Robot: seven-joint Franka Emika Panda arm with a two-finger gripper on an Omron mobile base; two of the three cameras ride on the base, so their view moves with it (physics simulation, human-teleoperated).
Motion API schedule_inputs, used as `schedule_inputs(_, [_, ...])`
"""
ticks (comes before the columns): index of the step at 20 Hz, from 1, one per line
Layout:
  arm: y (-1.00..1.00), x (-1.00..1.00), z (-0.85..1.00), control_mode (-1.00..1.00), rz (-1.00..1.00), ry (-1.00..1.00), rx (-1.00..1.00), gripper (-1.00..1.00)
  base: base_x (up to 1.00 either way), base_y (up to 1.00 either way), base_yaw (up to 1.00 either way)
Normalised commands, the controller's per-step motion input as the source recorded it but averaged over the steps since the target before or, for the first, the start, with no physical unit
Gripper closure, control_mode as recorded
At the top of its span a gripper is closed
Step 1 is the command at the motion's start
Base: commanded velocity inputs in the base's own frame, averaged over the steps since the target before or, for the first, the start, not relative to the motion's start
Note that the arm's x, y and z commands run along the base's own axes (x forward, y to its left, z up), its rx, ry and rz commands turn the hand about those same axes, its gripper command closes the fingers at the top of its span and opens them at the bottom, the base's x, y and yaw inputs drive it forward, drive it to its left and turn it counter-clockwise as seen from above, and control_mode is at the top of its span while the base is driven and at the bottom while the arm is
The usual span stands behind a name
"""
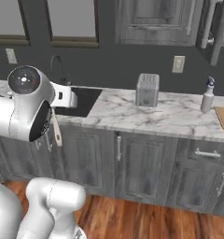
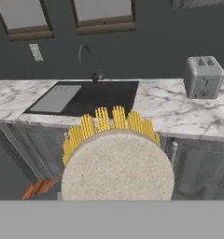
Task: Grab the spray bottle from the cabinet, then place it next to the cutting board for sanitizing. Then grab the dish brush from the countertop next to the sink and place it next to the cutting board.
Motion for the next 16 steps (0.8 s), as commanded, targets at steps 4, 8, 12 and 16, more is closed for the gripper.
schedule_inputs(4, [0.00, 0.00, 0.00, 1.00, 0.00, 0.00, 0.00, 1.00, -0.69, -0.96, -0.04])
schedule_inputs(8, [0.00, 0.00, 0.00, 1.00, 0.00, 0.00, 0.00, 1.00, -0.08, -1.00, 0.00])
schedule_inputs(12, [0.00, 0.00, 0.00, 1.00, 0.00, 0.00, 0.00, 1.00, 0.00, -1.00, 0.00])
schedule_inputs(16, [0.00, 0.00, 0.00, 1.00, 0.00, 0.00, 0.00, 1.00, 0.00, -1.00, 0.00])
